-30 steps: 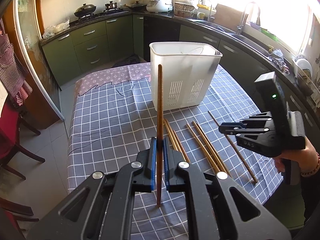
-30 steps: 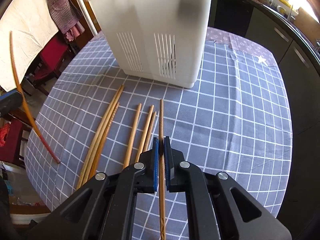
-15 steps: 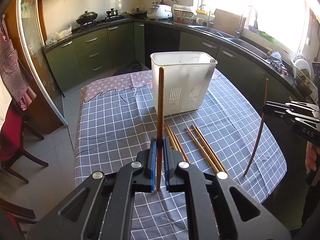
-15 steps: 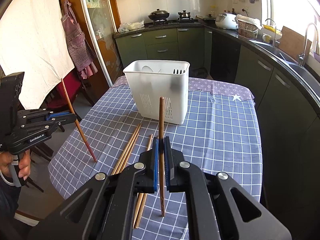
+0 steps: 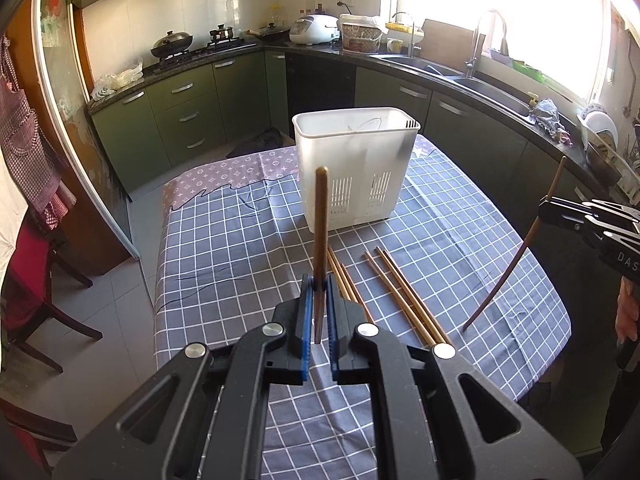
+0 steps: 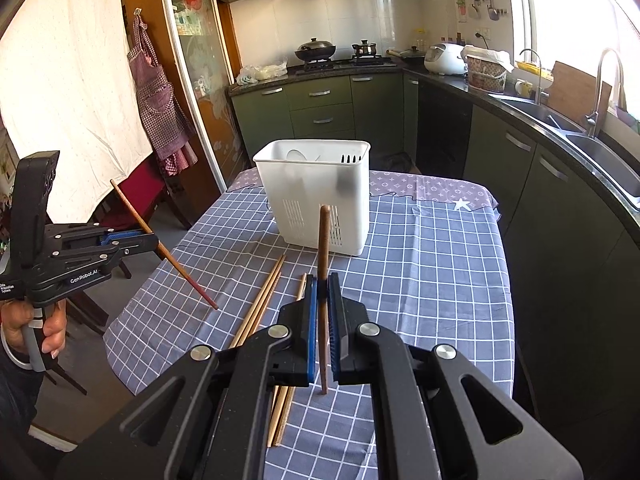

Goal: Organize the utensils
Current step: 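Carry both chopsticks upright to the white holder and release them into it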

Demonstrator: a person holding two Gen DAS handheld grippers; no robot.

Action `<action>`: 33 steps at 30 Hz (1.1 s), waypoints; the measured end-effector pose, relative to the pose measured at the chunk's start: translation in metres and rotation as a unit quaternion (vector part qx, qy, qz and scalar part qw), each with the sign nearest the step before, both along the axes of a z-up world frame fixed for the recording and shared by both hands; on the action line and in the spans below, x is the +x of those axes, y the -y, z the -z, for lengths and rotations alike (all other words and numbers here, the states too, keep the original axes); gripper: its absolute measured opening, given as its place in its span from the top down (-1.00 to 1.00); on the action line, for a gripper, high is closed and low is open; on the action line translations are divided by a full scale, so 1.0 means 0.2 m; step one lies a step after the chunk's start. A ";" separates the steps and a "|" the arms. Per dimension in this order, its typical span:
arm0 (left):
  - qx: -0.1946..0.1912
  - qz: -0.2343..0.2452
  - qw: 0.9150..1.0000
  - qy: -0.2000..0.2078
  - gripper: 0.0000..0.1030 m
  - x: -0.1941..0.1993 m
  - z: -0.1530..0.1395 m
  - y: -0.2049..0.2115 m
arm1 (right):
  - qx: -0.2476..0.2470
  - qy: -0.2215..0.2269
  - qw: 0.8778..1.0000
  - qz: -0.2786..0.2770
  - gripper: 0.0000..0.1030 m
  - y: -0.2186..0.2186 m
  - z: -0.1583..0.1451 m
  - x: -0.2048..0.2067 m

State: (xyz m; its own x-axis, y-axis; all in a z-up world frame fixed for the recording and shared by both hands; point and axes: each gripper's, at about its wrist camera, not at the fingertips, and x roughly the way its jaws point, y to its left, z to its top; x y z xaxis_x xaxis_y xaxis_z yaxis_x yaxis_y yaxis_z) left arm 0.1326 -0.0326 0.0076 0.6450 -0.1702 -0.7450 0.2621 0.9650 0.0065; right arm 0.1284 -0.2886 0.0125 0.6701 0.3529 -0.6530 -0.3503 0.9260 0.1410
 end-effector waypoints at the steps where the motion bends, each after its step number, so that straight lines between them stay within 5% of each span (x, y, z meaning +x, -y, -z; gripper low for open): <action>1: 0.000 0.000 1.000 0.000 0.87 0.00 0.00 0.00 | 0.001 0.000 1.000 -0.001 0.88 0.00 0.00 0.00; 17: -0.004 0.025 1.000 0.000 0.87 0.03 -0.12 0.08 | 0.019 0.001 1.000 -0.017 0.88 0.02 -0.03 -0.01; 33: -0.037 0.019 0.993 0.112 0.87 0.40 -0.74 0.18 | 0.025 0.072 0.996 -0.045 0.88 0.00 -0.50 0.09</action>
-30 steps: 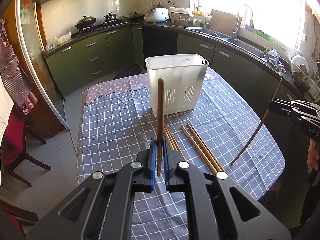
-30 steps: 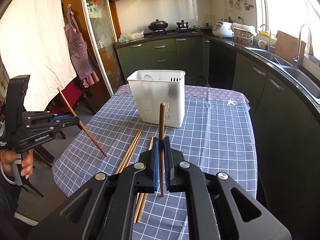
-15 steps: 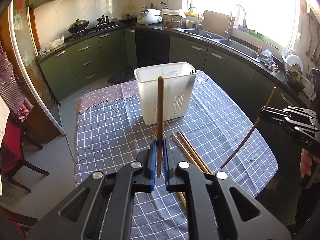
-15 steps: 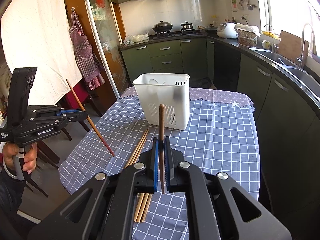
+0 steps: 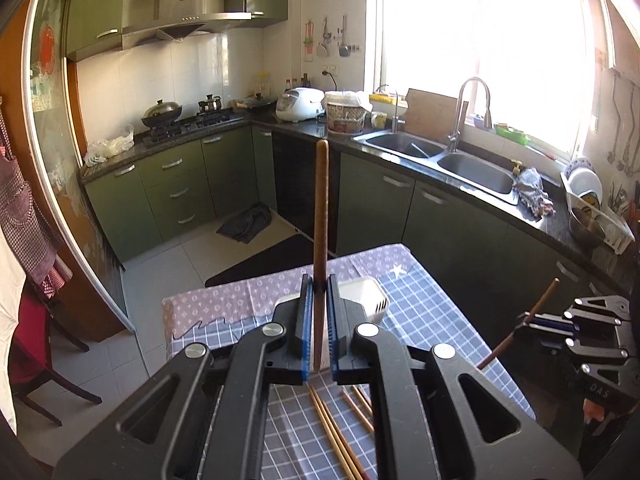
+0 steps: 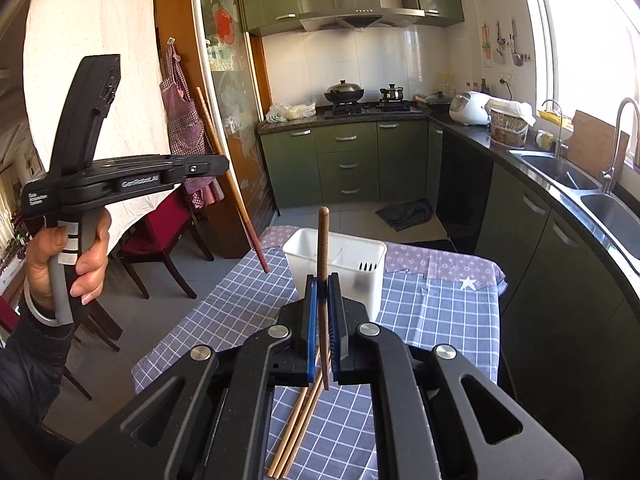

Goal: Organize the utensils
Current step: 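Carry both chopsticks upright to the white holder and release them into it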

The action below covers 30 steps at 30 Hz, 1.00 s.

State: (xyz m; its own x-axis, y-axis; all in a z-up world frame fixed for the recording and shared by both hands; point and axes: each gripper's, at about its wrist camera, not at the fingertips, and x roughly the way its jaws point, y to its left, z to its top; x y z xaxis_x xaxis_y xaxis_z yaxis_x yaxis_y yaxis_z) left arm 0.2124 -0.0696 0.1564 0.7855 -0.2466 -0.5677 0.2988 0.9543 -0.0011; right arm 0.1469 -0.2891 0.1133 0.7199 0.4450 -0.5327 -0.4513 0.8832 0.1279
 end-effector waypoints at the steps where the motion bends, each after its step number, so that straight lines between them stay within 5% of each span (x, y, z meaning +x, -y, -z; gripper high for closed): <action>1: -0.004 -0.003 1.000 0.006 0.87 0.04 -0.01 0.00 | 0.000 0.005 1.000 0.001 0.88 0.00 -0.03 0.01; 8: 0.007 -0.022 1.000 0.013 0.87 0.30 0.08 0.07 | 0.002 0.028 1.000 0.004 0.88 -0.01 -0.16 0.06; 21: 0.034 0.003 0.993 -0.115 0.86 0.46 0.59 0.07 | 0.054 0.053 0.997 0.014 0.88 -0.08 -0.37 0.42; 30: 0.010 0.009 0.995 -0.095 0.70 0.31 0.52 -0.04 | 0.049 0.018 0.997 0.049 0.88 -0.16 -0.20 0.80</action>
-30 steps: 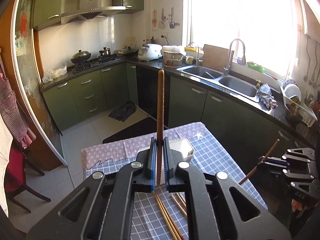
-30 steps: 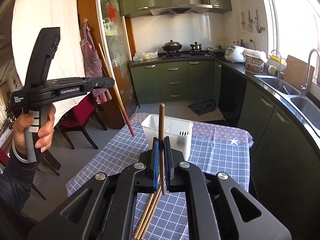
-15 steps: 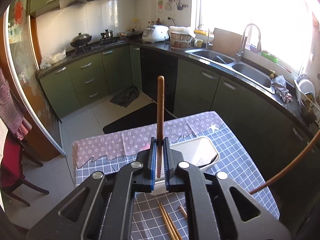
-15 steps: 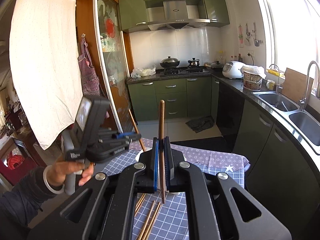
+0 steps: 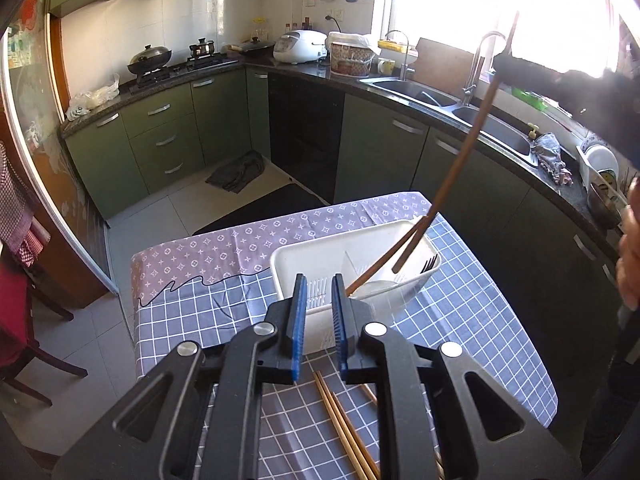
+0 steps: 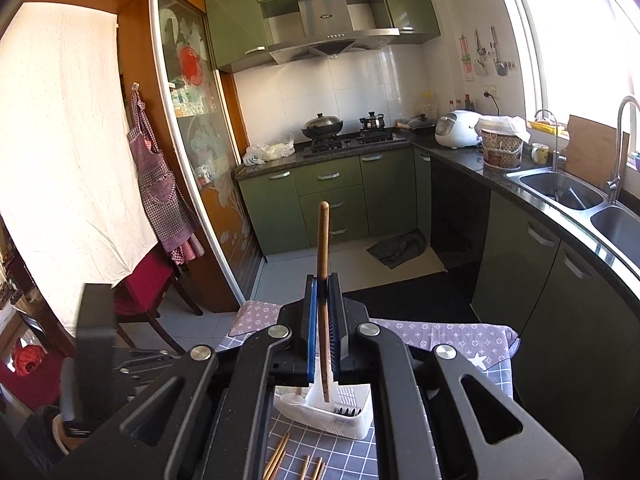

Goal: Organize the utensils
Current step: 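Carry both chopsticks upright to the white holder and release them into it, then move both open tools back to the remaining chopsticks on the cloth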

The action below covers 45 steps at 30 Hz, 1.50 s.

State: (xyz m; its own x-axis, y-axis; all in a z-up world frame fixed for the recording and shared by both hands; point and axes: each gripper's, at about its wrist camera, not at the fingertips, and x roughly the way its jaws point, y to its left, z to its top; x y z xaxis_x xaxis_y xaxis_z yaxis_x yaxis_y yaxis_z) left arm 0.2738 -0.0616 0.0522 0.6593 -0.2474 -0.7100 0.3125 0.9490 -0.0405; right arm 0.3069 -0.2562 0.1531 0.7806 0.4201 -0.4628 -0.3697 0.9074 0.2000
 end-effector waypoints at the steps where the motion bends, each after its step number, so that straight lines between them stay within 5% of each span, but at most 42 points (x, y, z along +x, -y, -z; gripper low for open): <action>1: 0.000 0.001 1.000 0.003 0.66 -0.03 -0.01 -0.01 | -0.003 -0.008 1.000 0.002 0.88 -0.01 0.04 0.03; 11: 0.001 0.005 1.000 -0.009 0.66 -0.21 0.02 -0.06 | -0.030 -0.062 0.998 -0.013 0.84 -0.09 0.35 0.09; 20: -0.011 0.007 0.998 -0.054 0.66 -0.36 0.15 -0.07 | -0.039 -0.043 0.998 -0.028 0.78 -0.02 0.35 -0.29; 28: 0.000 -0.003 0.987 -0.163 0.66 -0.38 0.51 0.00 | -0.067 -0.150 0.986 -0.016 0.70 0.12 0.87 -0.48; 34: 0.015 -0.026 0.979 -0.199 0.66 -0.31 0.71 0.04 | -0.051 -0.210 0.976 -0.002 0.70 0.26 1.15 -0.51; 45: 0.043 -0.050 0.969 -0.239 0.66 -0.20 0.86 0.09 | -0.035 -0.215 0.976 -0.003 0.61 0.34 1.18 -0.52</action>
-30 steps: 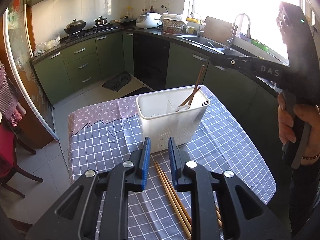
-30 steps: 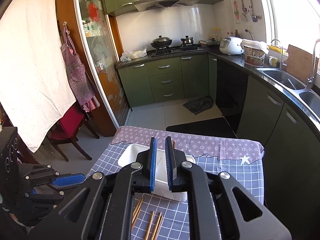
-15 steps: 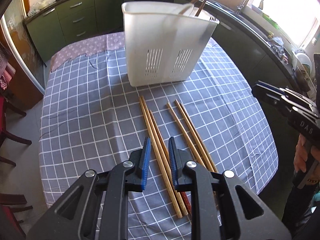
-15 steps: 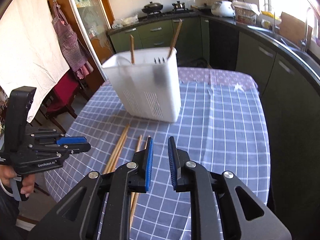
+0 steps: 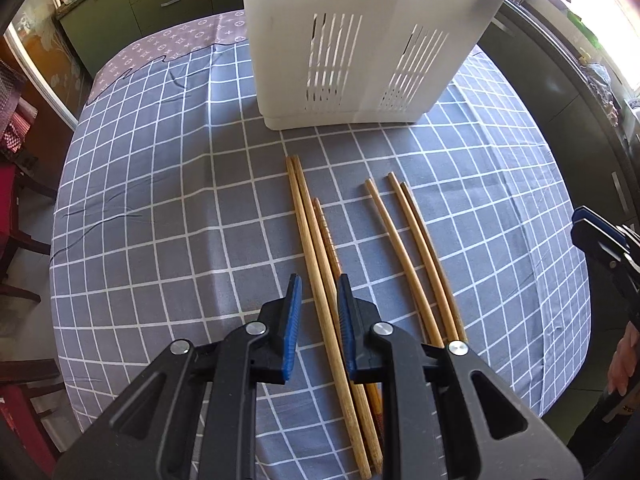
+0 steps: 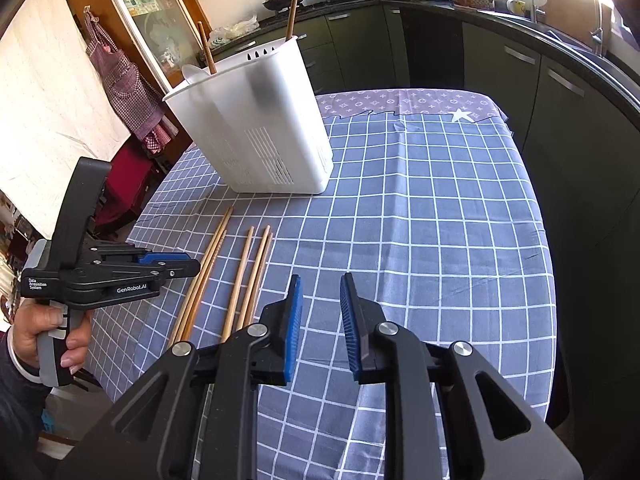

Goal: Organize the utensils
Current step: 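Move both open tools back to the remaining chopsticks on the cloth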

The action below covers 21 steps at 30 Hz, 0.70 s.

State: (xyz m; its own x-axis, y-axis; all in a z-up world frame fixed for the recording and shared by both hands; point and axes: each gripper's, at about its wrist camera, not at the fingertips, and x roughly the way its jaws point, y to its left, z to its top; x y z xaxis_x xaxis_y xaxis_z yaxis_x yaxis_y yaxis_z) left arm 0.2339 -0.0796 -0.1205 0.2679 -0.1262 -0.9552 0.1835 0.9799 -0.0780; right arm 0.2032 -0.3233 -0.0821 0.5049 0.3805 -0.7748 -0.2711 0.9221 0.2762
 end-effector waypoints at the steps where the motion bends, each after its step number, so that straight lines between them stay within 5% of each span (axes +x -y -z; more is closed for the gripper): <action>1: 0.003 -0.002 1.000 -0.002 0.66 0.00 0.01 0.00 | 0.001 -0.001 1.000 -0.001 0.61 0.00 -0.01 0.00; 18: 0.022 0.000 1.000 -0.022 0.66 0.07 0.08 0.05 | 0.004 -0.010 1.000 -0.010 0.61 -0.03 0.02 0.02; 21: 0.025 0.001 0.999 -0.022 0.80 0.09 0.08 0.06 | 0.005 -0.010 1.000 -0.008 0.61 -0.02 0.02 0.02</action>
State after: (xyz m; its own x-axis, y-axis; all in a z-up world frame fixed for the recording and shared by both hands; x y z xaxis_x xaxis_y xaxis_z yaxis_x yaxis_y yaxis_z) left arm 0.2514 -0.0920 -0.1374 0.2253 -0.0775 -0.9712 0.1822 0.9826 -0.0362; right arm 0.2069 -0.3187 -0.0864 0.4825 0.3960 -0.7812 -0.2802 0.9149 0.2907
